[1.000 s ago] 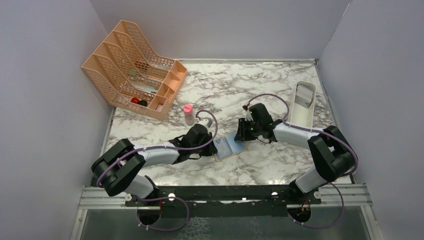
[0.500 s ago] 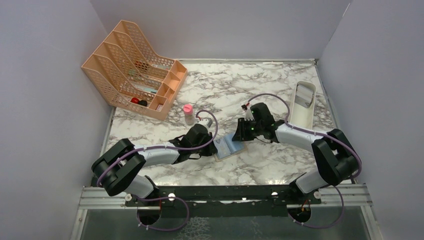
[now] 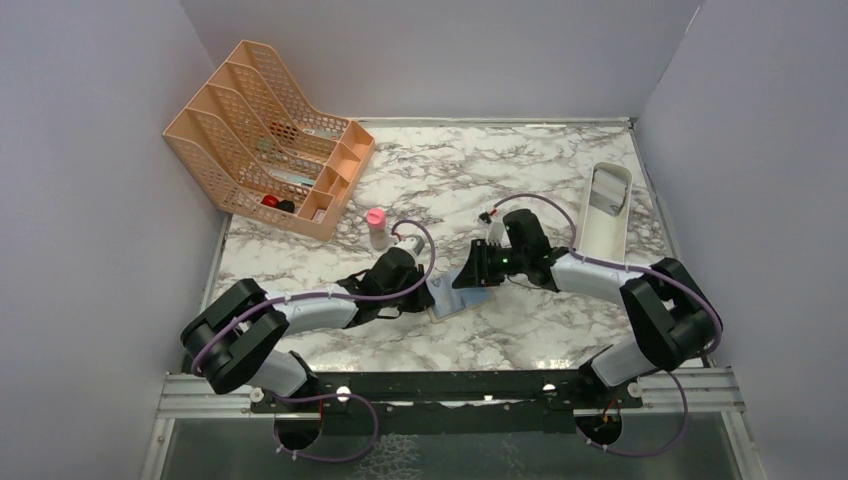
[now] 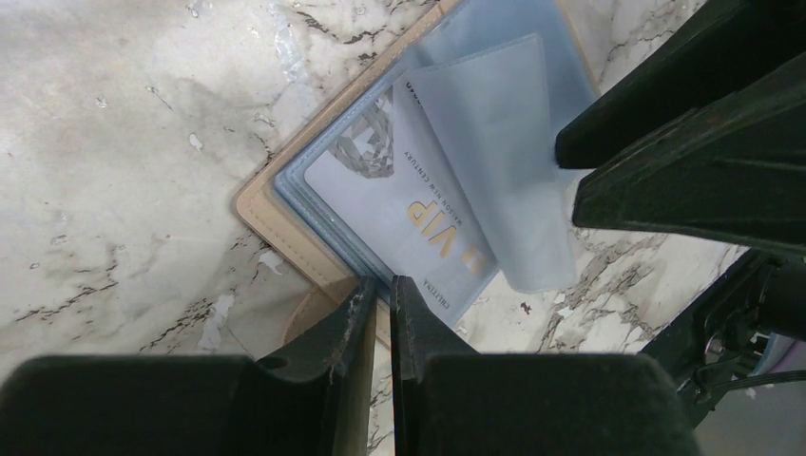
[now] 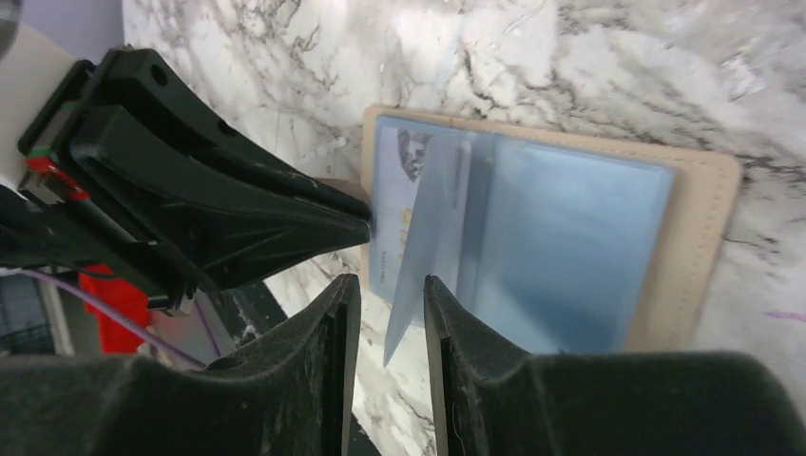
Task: Put the credit cards into the card holder
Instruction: Turn over the card slot in the card holder.
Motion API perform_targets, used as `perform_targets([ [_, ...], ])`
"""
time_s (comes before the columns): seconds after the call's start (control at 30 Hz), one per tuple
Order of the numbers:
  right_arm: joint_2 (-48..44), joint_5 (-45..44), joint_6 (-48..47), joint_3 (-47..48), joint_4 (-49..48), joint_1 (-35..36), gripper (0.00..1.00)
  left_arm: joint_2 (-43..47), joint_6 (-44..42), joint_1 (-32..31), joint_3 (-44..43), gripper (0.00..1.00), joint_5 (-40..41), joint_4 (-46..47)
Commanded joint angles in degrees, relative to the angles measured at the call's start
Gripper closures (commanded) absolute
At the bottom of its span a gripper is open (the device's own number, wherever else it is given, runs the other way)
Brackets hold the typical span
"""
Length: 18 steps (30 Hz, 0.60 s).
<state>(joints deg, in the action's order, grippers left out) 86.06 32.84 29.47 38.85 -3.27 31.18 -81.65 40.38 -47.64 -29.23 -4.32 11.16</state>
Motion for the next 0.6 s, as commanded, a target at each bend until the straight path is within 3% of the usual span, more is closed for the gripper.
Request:
perform_targets([
  [0.0, 2.9, 9.5, 7.2, -3.4, -12.0, 0.4, 0.64, 3.3, 0.0, -0.2, -0.5, 0.85, 1.0, -0.8],
  [0.27, 7.9, 10.8, 14.3, -6.6, -23.1, 1.0, 0.64, 9.2, 1.3, -0.2, 0.3, 0.85, 3.1, -3.2],
  [0.4, 7.6, 6.9, 9.8, -3.0, -15.9, 1.1, 0.64, 12.1, 1.5, -0.2, 0.0, 0.83, 3.9, -3.5],
  [0.57, 3.5, -5.9, -0.5, 3.5, -1.1, 1.0, 0.64, 12.5, 0.0, -0.2, -1.8, 0.8, 3.9, -2.8],
])
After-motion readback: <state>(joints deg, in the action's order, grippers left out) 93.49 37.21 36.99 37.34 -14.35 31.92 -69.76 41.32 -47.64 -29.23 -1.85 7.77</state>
